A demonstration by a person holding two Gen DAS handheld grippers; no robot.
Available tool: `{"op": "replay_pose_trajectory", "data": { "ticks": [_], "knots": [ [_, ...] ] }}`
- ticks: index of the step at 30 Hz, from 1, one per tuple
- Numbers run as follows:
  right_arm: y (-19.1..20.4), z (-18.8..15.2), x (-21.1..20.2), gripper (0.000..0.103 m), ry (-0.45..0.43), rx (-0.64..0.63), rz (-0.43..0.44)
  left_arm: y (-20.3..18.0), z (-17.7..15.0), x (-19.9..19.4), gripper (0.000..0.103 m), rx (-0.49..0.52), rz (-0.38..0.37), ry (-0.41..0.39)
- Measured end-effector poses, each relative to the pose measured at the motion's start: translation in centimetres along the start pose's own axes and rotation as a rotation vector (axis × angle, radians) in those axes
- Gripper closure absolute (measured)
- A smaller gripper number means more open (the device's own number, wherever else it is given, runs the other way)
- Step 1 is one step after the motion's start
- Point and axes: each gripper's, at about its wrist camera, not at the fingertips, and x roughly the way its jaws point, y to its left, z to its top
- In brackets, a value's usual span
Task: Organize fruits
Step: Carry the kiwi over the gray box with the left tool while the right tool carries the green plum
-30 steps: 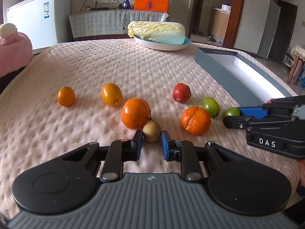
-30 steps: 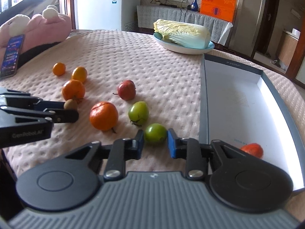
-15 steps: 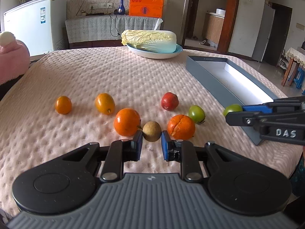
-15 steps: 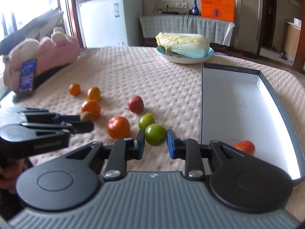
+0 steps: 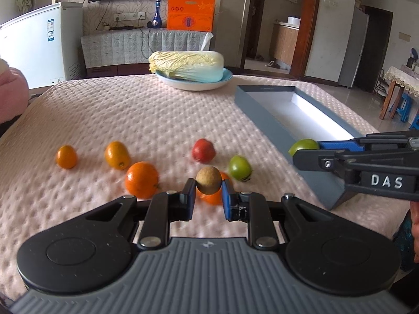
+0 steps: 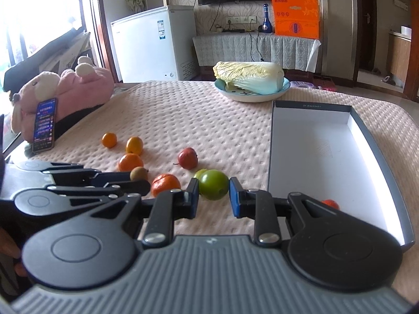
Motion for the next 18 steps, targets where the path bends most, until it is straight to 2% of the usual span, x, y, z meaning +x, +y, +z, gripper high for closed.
{"op": "replay_pose_trajectory", "data": {
  "ticks": [10,18],
  "knots": [
    [-1.5,-0.1,-1.6,0.075,-0.034,0.022,-0.023,-2.6,1.7,-0.3,0.078,0.018,-0.051,-0.050],
    [-2.5,-0.3,-2.4,0.075,-0.043,0.035,-0.038,-3.6,1.9,0.1,0.078,0.026,-0.064,-0.046]
  ]
}}
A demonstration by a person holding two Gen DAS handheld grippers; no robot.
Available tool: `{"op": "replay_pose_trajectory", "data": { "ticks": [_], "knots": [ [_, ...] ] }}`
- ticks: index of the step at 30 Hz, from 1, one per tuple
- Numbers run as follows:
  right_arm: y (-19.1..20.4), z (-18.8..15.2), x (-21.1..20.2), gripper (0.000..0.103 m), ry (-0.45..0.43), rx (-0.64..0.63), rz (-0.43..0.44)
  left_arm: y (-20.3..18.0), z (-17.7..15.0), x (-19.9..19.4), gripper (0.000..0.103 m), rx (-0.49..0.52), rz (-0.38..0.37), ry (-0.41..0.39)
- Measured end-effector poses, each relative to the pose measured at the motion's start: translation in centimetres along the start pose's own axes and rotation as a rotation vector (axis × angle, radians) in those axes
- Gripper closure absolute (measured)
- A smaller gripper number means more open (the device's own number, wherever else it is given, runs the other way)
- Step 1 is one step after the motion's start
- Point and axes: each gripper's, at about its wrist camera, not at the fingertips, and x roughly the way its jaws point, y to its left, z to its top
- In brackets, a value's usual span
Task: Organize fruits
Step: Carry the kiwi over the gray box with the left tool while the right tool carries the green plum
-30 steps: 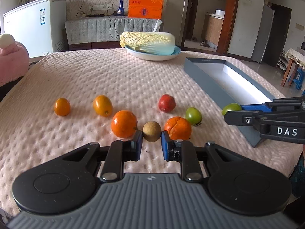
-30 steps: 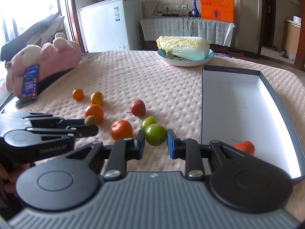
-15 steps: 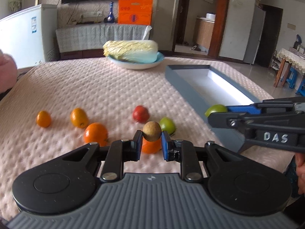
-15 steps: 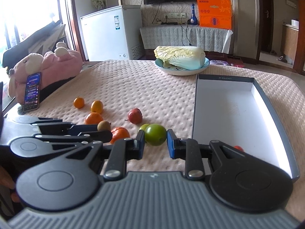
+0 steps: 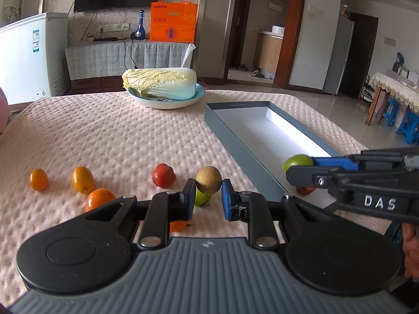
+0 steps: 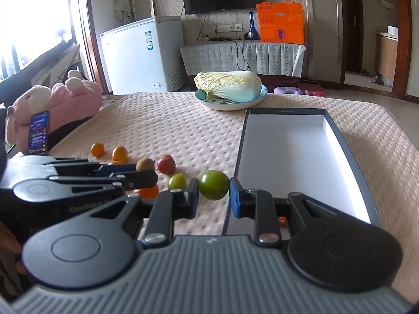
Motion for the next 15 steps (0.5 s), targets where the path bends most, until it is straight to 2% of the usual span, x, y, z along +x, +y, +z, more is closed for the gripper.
{"op": "replay_pose_trajectory", "data": {
  "ticks": [15],
  "knots": [
    [-1.3,-0.1,-0.7,0.075,-0.014,0.025,-0.024,-0.9,0.8,0.5,0.078,0.022,-0.027,-0.019]
  ]
}}
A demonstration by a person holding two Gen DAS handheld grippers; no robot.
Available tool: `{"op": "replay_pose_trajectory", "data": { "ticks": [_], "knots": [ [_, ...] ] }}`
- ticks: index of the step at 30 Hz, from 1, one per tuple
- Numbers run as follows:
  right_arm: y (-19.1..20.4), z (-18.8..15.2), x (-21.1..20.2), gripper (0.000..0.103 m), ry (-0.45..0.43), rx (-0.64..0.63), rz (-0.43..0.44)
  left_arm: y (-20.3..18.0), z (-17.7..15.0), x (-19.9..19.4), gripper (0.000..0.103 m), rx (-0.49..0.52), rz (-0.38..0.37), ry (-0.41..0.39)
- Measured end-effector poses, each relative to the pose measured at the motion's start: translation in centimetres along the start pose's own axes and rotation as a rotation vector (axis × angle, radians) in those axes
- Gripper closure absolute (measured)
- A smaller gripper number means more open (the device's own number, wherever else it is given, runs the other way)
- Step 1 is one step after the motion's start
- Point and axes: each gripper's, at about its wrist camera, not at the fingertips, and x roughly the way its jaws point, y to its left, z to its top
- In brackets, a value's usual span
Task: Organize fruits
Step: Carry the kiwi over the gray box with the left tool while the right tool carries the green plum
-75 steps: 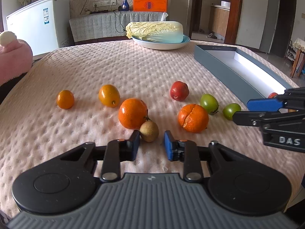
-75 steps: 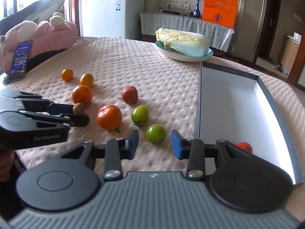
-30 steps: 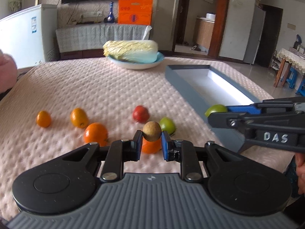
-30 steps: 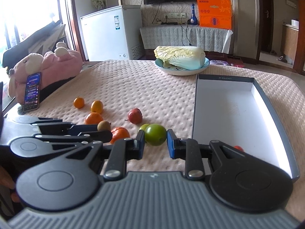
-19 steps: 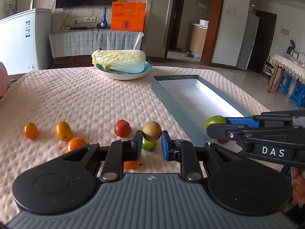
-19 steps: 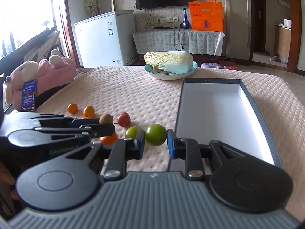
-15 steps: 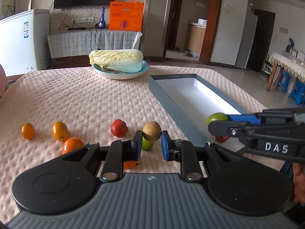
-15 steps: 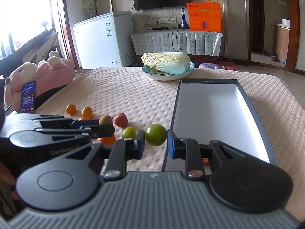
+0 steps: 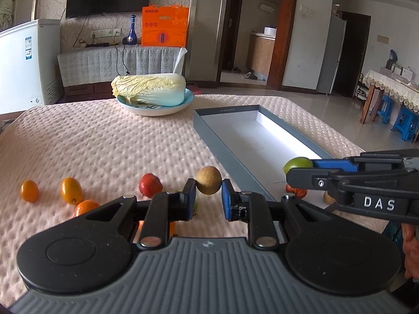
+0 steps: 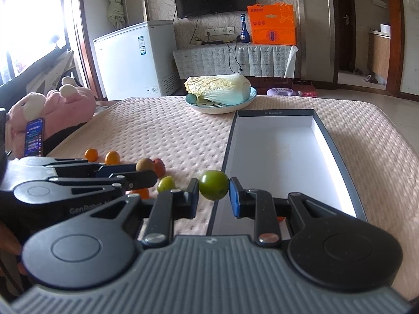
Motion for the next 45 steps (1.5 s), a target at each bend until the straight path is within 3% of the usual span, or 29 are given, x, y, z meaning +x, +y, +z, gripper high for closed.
{"op": "replay_pose_trajectory", "data": {
  "ticks": [21,35,45],
  "knots": [
    [-1.6,0.0,-1.0,0.075,-0.010,0.036,-0.030,-2.1,1.7,2.4,0.078,0.032,-0.062,-0.019],
    [-3.4,-0.7,-1.4,0.075,0.033,0.058,-0.108,-4.6,3.1,5.6,0.078,0.043,-0.122,-0.017],
    [-4.5,-0.9,-2.1,0.075,0.042,0.070,-0.116,-7.0,3.9,9.3,0.078,0.047,-0.143,0.002]
  ]
}}
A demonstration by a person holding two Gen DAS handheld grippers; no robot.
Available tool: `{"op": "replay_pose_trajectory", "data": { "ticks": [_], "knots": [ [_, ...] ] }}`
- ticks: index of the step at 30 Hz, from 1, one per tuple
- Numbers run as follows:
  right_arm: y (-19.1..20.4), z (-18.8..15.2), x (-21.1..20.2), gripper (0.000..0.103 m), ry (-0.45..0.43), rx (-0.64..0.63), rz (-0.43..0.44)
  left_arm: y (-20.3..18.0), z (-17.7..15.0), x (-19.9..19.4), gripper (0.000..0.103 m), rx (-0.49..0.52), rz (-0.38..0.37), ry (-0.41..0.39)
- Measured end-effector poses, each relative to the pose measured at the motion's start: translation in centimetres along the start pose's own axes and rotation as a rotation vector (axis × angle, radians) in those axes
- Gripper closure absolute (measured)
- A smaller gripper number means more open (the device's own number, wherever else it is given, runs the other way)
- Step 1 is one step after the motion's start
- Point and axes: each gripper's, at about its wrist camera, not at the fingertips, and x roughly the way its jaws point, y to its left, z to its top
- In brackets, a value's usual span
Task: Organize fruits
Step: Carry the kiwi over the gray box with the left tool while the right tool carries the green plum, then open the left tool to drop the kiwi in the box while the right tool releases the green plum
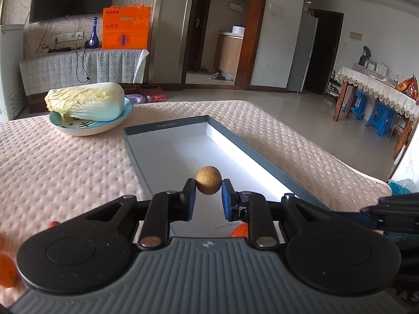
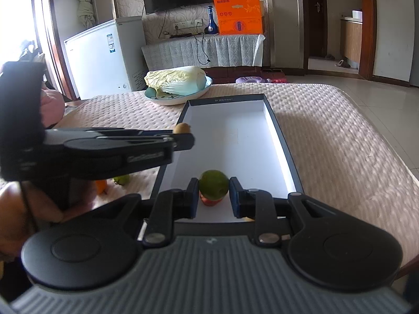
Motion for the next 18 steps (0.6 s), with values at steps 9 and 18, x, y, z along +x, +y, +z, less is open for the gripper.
{"op": "replay_pose_trajectory", "data": {
  "ticks": [9,18],
  "knots": [
    [-0.7,-0.3,0.0,0.075,0.014,0.009,0.005,-0.5,0.3,4.0,0.078,-0.007,0.013,0.035],
    [-0.9,-0.4,0.3,0.075,0.026,0.013,0.005,-1.2,0.1,5.3,0.076,0.013,-0.001,0.048]
  ]
}}
